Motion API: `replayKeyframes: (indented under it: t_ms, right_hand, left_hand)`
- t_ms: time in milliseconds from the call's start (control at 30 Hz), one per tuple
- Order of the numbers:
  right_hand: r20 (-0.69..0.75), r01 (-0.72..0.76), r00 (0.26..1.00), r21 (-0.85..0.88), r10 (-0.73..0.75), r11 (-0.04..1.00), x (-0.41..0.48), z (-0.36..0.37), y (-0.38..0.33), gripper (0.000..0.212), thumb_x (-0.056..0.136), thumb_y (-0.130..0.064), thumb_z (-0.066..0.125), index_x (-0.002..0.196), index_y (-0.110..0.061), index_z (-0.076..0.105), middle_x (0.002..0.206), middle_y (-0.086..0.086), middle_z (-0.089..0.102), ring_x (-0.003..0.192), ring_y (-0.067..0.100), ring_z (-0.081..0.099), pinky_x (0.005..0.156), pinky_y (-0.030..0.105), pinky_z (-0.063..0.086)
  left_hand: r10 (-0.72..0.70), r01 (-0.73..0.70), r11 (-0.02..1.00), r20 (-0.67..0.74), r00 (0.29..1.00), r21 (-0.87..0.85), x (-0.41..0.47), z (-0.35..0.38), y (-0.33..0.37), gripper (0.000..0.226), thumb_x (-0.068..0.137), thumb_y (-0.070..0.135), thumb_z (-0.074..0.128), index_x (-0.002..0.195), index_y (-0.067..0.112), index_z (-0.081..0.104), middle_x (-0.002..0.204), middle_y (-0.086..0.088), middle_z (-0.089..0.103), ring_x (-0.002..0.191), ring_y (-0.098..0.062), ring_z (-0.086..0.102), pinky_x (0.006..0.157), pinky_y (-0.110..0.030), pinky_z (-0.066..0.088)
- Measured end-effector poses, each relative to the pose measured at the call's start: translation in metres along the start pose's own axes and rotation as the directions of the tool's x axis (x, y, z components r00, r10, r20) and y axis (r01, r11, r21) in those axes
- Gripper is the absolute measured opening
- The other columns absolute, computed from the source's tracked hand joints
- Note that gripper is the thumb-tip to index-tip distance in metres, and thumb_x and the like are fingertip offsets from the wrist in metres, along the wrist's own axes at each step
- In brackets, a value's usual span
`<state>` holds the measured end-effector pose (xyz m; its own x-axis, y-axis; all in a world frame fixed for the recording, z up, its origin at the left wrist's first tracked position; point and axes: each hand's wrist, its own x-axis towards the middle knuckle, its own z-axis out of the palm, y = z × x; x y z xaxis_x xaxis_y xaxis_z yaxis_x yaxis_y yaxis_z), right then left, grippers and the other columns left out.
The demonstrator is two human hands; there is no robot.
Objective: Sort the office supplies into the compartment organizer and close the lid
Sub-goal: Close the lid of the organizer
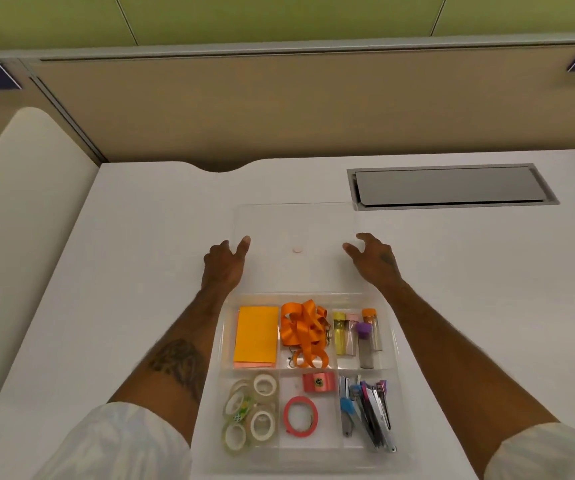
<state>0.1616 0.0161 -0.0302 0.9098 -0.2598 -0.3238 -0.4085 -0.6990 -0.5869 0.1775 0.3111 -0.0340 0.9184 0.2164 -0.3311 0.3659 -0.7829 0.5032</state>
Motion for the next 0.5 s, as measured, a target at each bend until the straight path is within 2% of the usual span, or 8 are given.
replayKeyframes:
  t_ms: [200,333,400,467,500]
  right_hand:
    - [-0.008,-0.068,0.997,0.205,0.071,0.976,-0.001,-0.004,-0.01,0.052,0.096,-0.044,0.05,0.14,-0.015,0.043,0.145,0.012,0.046,0.13,0.029,0.046,0.105,0.037,0.039]
    - [0.002,-0.111,0.993,0.35,0.118,0.93,-0.005,-0.012,-0.014,0.051,0.097,-0.041,0.049,0.141,-0.016,0.042,0.148,0.01,0.042,0.133,0.028,0.043,0.106,0.038,0.037]
    - [-0.001,-0.119,0.991,0.405,0.131,0.907,-0.007,-0.016,-0.016,0.052,0.098,-0.042,0.048,0.142,-0.015,0.041,0.149,0.009,0.041,0.134,0.029,0.041,0.109,0.04,0.035]
    - [-0.005,-0.126,0.99,0.459,0.144,0.879,-0.01,-0.021,-0.02,0.052,0.097,-0.046,0.047,0.139,-0.014,0.044,0.142,0.006,0.047,0.131,0.028,0.043,0.108,0.041,0.036]
    - [-0.008,-0.124,0.989,0.498,0.147,0.859,-0.012,-0.024,-0.023,0.05,0.097,-0.049,0.045,0.132,-0.013,0.048,0.128,0.003,0.054,0.123,0.027,0.046,0.105,0.04,0.038]
  left_hand:
    - [-0.088,0.095,0.974,0.042,0.995,-0.207,0.001,-0.003,0.013,0.079,0.094,0.065,0.032,0.149,0.008,0.031,0.154,-0.015,0.035,0.141,-0.035,0.036,0.113,-0.047,0.031]
    - [-0.144,0.174,0.894,0.101,0.984,-0.414,-0.003,-0.01,0.014,0.078,0.093,0.066,0.034,0.152,0.016,0.027,0.158,-0.009,0.029,0.144,-0.032,0.031,0.116,-0.048,0.027]
    - [-0.129,0.167,0.853,0.111,0.985,-0.495,-0.006,-0.017,0.015,0.076,0.093,0.067,0.033,0.152,0.018,0.027,0.159,-0.007,0.028,0.145,-0.031,0.029,0.119,-0.049,0.025]
    - [-0.09,0.138,0.814,0.112,0.99,-0.564,-0.01,-0.024,0.017,0.076,0.093,0.067,0.032,0.152,0.02,0.027,0.16,-0.005,0.027,0.146,-0.029,0.027,0.12,-0.05,0.022]
    - [-0.072,0.125,0.787,0.111,0.991,-0.604,-0.013,-0.029,0.019,0.075,0.093,0.066,0.031,0.152,0.02,0.027,0.16,-0.005,0.026,0.146,-0.029,0.026,0.12,-0.05,0.02]
